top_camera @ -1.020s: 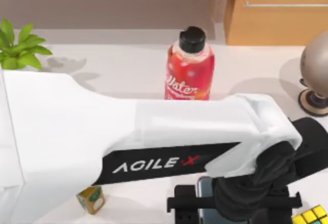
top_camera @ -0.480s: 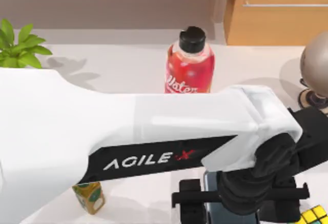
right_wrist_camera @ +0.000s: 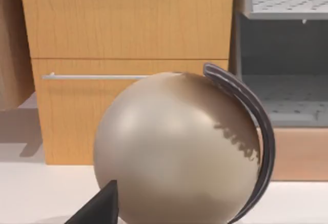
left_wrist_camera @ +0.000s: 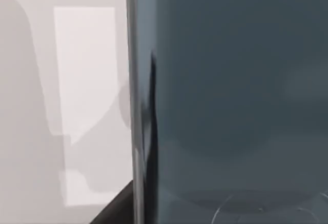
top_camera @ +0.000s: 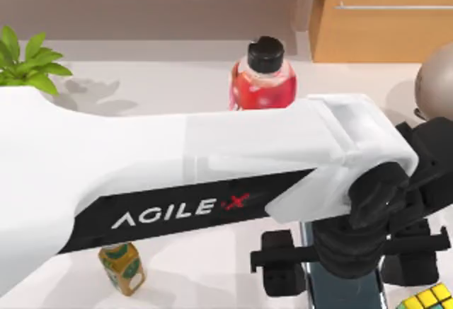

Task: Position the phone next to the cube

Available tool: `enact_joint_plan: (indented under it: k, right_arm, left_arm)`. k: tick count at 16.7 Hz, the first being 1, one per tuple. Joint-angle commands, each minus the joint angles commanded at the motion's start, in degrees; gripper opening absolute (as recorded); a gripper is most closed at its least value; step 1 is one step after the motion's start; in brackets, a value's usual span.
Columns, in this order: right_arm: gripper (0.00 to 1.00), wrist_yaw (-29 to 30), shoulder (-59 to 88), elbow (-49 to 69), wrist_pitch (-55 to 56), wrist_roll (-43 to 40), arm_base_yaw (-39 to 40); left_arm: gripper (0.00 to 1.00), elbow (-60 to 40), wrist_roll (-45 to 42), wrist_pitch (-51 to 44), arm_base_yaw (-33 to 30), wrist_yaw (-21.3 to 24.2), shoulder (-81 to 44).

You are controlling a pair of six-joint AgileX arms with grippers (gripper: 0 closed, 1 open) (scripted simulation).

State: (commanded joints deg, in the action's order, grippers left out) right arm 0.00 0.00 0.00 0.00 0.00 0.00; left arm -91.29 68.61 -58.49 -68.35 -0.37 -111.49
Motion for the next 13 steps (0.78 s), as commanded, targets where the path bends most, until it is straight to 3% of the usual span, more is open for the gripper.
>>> enact_joint_plan:
  k: [13]
  right_arm:
    - [1.0, 0.0, 0.0, 0.0, 0.0, 0.0, 0.0]
  left_arm:
    - [0.0, -1.2, -0.5, 4.2, -0.6, -0.5, 3.1]
